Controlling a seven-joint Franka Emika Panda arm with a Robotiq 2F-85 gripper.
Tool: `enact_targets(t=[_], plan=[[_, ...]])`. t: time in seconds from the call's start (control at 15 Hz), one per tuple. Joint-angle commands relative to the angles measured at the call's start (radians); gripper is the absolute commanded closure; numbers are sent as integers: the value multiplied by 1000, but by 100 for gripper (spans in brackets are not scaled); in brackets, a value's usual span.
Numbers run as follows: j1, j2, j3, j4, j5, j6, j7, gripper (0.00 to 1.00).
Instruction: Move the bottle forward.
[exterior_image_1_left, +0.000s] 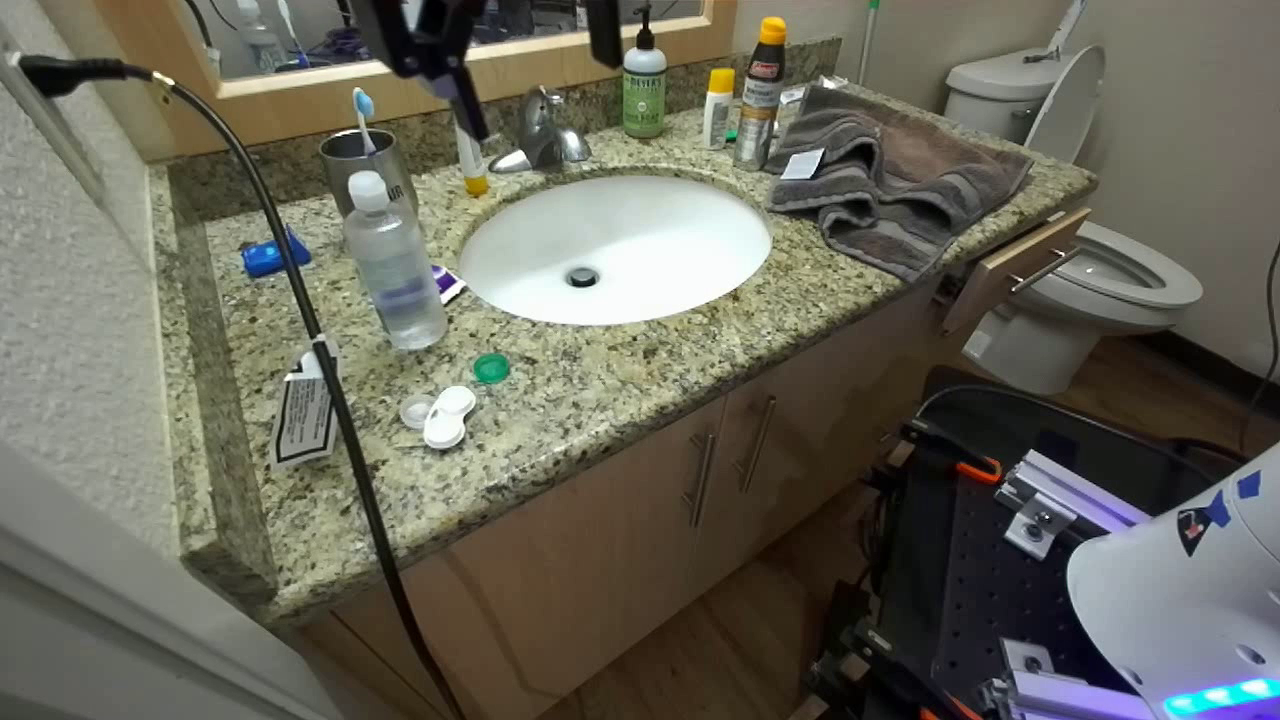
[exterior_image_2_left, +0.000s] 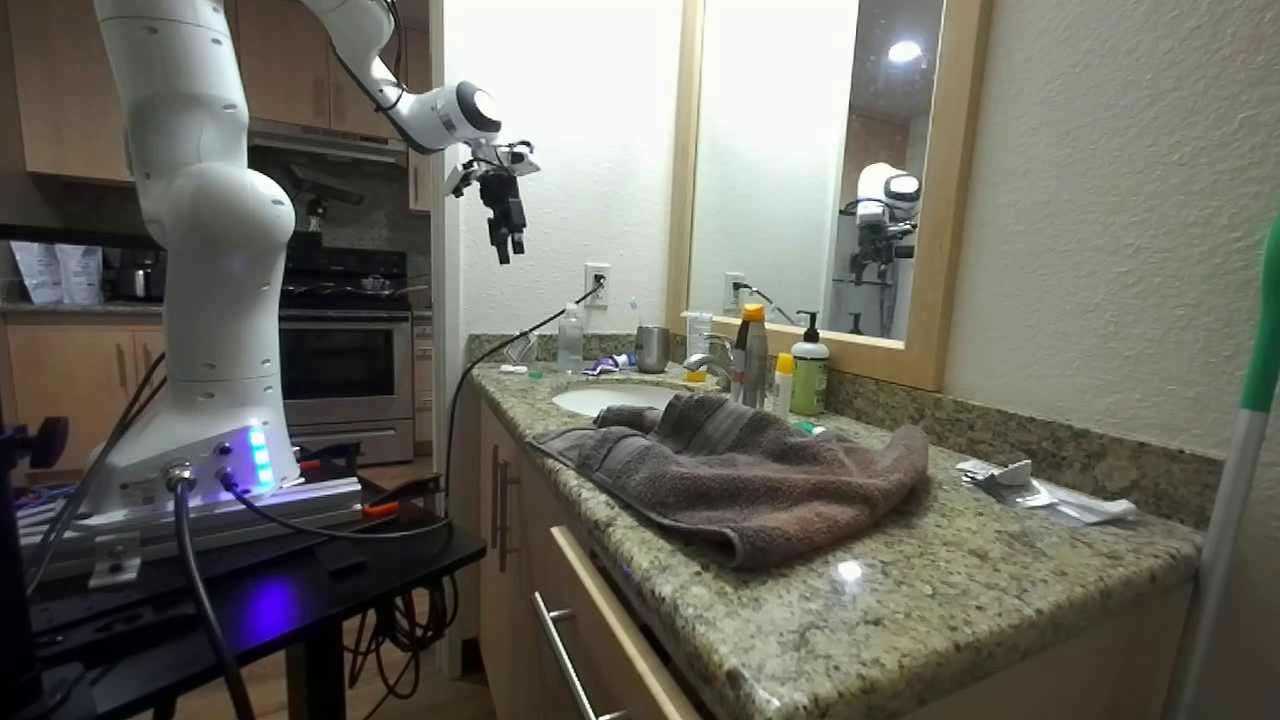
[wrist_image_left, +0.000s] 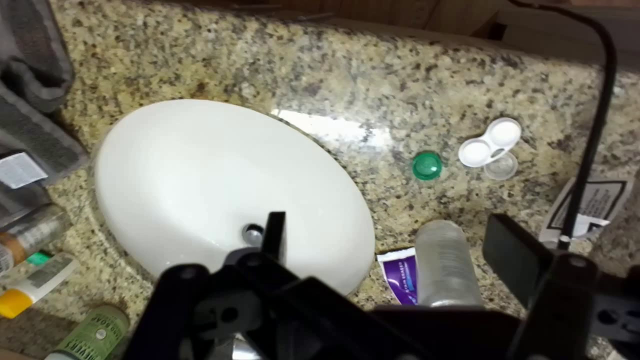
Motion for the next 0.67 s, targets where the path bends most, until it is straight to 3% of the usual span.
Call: enact_targets(t=[0.0,0.07,0.6], plan=[[32,193,-56,180,95,8,77,0],[48,96,-60,87,46,8,48,0],[71,189,-96,160,61,-1,74,0]])
